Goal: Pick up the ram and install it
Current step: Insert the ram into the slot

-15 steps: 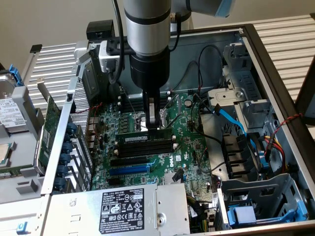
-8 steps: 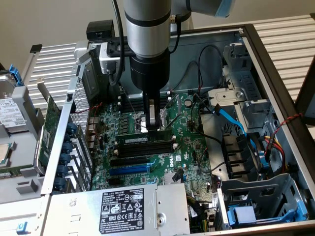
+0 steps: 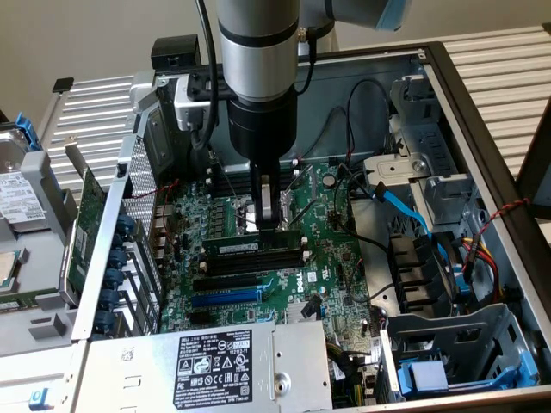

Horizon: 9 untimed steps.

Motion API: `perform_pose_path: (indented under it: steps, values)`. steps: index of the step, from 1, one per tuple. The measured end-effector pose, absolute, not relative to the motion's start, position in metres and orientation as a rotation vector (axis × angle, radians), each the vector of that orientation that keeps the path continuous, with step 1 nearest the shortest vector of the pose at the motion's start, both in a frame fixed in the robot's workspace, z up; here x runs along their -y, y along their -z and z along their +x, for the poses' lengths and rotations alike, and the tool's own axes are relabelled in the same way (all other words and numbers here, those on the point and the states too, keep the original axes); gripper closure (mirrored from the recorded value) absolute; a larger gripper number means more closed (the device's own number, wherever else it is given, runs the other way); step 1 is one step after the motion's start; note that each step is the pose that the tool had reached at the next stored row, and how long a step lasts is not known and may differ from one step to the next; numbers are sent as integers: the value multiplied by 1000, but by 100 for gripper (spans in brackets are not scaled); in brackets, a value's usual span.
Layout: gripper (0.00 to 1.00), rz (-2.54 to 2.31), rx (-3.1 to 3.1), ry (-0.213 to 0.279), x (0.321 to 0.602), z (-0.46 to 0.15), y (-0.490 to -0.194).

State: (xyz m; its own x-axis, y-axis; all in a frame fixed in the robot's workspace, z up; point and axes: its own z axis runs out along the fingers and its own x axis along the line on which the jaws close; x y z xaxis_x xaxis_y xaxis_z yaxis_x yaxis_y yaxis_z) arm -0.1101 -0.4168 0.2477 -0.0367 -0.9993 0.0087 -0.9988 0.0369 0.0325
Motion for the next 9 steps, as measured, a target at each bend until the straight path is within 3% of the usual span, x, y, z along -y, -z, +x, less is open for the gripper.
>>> perform_pose_path:
  steps: [9]
  values:
    - [88,2160,2241,27,416,-109,-247]
